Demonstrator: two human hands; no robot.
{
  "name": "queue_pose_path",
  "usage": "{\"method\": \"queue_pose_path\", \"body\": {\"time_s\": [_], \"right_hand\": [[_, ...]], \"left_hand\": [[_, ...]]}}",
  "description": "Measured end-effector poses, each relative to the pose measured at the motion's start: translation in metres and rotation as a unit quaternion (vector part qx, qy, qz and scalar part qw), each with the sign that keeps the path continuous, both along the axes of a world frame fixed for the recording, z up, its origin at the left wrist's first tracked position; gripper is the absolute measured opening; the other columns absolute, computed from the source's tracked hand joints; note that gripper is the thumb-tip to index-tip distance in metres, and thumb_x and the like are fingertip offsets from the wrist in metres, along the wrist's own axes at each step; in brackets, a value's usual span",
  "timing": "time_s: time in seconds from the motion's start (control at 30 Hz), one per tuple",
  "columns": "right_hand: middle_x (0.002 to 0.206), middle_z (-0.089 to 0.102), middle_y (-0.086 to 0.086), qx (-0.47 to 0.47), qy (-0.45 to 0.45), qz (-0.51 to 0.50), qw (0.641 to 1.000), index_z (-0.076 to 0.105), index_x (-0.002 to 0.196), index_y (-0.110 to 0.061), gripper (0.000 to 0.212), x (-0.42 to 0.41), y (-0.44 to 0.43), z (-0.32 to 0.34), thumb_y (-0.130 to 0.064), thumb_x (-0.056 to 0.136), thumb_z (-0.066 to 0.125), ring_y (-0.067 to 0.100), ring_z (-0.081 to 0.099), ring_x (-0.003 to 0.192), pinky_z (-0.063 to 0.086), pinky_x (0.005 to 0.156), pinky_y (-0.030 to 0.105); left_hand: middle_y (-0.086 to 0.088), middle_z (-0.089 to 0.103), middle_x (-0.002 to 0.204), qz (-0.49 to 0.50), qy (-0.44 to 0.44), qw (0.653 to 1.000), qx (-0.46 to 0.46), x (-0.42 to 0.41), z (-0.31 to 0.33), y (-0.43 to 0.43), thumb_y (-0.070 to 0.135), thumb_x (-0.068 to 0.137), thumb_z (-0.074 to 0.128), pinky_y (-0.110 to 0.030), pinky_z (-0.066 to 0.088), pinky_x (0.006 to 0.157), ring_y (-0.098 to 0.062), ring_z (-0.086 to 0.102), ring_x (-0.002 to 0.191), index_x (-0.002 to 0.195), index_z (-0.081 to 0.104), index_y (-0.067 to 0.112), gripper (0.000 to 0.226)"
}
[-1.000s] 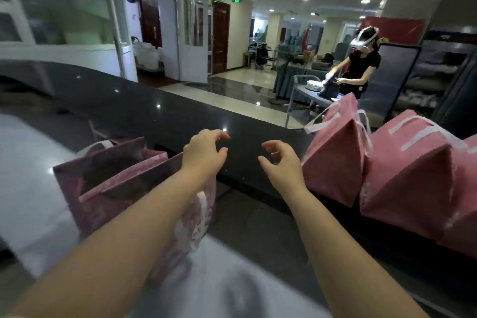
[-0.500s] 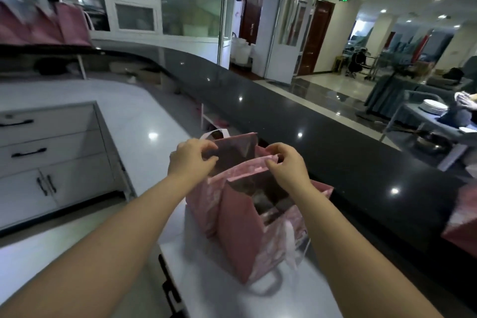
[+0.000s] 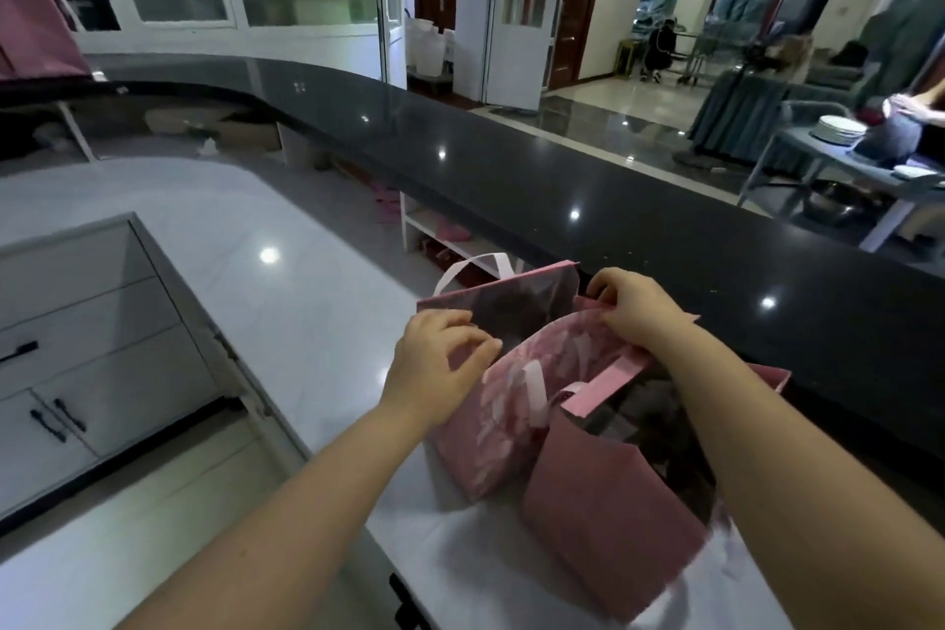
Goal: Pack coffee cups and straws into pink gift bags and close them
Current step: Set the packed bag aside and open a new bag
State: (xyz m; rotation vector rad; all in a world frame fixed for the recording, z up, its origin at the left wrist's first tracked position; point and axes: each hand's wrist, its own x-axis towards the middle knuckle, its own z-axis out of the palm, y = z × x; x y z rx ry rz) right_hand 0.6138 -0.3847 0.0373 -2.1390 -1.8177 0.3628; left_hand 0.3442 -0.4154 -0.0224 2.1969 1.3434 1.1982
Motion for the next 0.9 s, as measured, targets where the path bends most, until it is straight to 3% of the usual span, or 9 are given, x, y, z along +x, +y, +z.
{"method": "queue_pose_path", "body": {"time_s": [0.1, 0.2, 0.27, 0.4, 0.5, 0.57, 0.7, 0.8, 0.9], "right_hand": [[0.103, 0.062, -0.003, -0.007, -0.011, -0.005, 1.000, 0.060, 0.102, -0.032, 0.021, 0.000, 0.006, -0.003, -0.018, 0.086, 0.064, 0.016, 0.060, 0.088, 0.056, 0.080, 0.038], [0.106, 0.062, -0.003, -0.015, -0.030, 0.002, 0.999, 0.063, 0.107, -0.029, 0.022, 0.002, 0.008, -0.005, -0.020, 0.088, 0.064, 0.016, 0.060, 0.092, 0.054, 0.082, 0.036], [0.104, 0.064, -0.004, -0.008, -0.031, 0.016, 0.999, 0.066, 0.106, -0.027, 0.022, 0.005, 0.010, -0.004, -0.019, 0.086, 0.066, 0.015, 0.061, 0.092, 0.055, 0.083, 0.036], [0.093, 0.066, -0.010, -0.018, 0.006, 0.051, 0.999, 0.067, 0.093, -0.032, 0.018, 0.004, 0.011, -0.002, -0.020, 0.081, 0.072, 0.007, 0.061, 0.084, 0.055, 0.077, 0.029], [0.090, 0.064, -0.016, -0.003, 0.056, 0.081, 0.995, 0.063, 0.087, -0.040, 0.020, -0.005, 0.015, -0.005, -0.025, 0.081, 0.075, 0.002, 0.061, 0.085, 0.052, 0.073, 0.023], [0.095, 0.064, -0.015, -0.012, 0.092, 0.096, 0.991, 0.064, 0.094, -0.039, 0.025, -0.012, 0.020, -0.005, -0.025, 0.079, 0.078, 0.002, 0.061, 0.089, 0.053, 0.072, 0.022], [0.095, 0.062, -0.014, -0.076, 0.126, 0.119, 0.982, 0.059, 0.095, -0.038, 0.045, -0.032, 0.029, -0.004, -0.009, 0.070, 0.081, 0.006, 0.063, 0.081, 0.054, 0.056, 0.019], [0.090, 0.068, -0.004, -0.060, 0.125, 0.124, 0.983, 0.062, 0.089, -0.029, 0.030, -0.055, 0.041, -0.001, -0.009, 0.075, 0.078, 0.010, 0.068, 0.074, 0.056, 0.055, 0.020], [0.089, 0.071, 0.004, -0.042, 0.117, 0.139, 0.982, 0.065, 0.086, -0.022, 0.021, -0.091, 0.057, 0.012, -0.010, 0.075, 0.078, 0.014, 0.070, 0.071, 0.057, 0.054, 0.024]], "left_hand": [[0.006, 0.062, 0.121, -0.024, 0.010, 0.999, 0.026, -0.009, -0.009, -0.001, 0.069, 0.073, 0.065, -0.025, 0.035, 0.099, -0.011, 0.048, 0.116, 0.101, 0.075, 0.026, 0.052], [0.004, 0.061, 0.120, 0.024, -0.018, 0.998, 0.061, -0.011, -0.026, -0.008, 0.052, 0.072, 0.078, -0.025, 0.037, 0.100, -0.014, 0.049, 0.114, 0.108, 0.071, 0.022, 0.048], [0.005, 0.059, 0.116, 0.076, -0.055, 0.995, 0.038, -0.012, -0.033, -0.010, 0.040, 0.071, 0.083, -0.023, 0.037, 0.097, -0.014, 0.048, 0.110, 0.111, 0.066, 0.021, 0.048], [0.017, 0.061, 0.094, 0.125, -0.153, 0.979, -0.045, -0.012, -0.034, -0.009, 0.030, 0.076, 0.081, -0.026, 0.047, 0.082, -0.007, 0.056, 0.093, 0.088, 0.061, 0.036, 0.025], [0.020, 0.066, 0.081, 0.145, -0.228, 0.958, -0.092, -0.012, -0.031, 0.003, 0.021, 0.082, 0.076, -0.016, 0.049, 0.071, 0.000, 0.062, 0.081, 0.079, 0.061, 0.039, 0.024], [0.021, 0.067, 0.075, 0.178, -0.287, 0.934, -0.121, -0.017, -0.029, 0.015, 0.019, 0.082, 0.075, -0.012, 0.048, 0.065, 0.003, 0.063, 0.072, 0.076, 0.063, 0.034, 0.020], [0.015, 0.067, 0.070, 0.250, -0.383, 0.877, -0.150, -0.041, -0.028, 0.035, 0.022, 0.083, 0.075, -0.022, 0.052, 0.065, 0.004, 0.062, 0.063, 0.074, 0.063, 0.031, 0.017], [0.016, 0.068, 0.068, 0.254, -0.422, 0.859, -0.138, -0.073, -0.025, 0.044, 0.018, 0.083, 0.075, -0.023, 0.052, 0.063, 0.003, 0.062, 0.062, 0.072, 0.062, 0.029, 0.020], [0.010, 0.068, 0.072, 0.248, -0.458, 0.843, -0.133, -0.112, -0.017, 0.051, 0.015, 0.084, 0.074, -0.029, 0.055, 0.061, -0.009, 0.065, 0.068, 0.071, 0.063, 0.029, 0.022]]}}
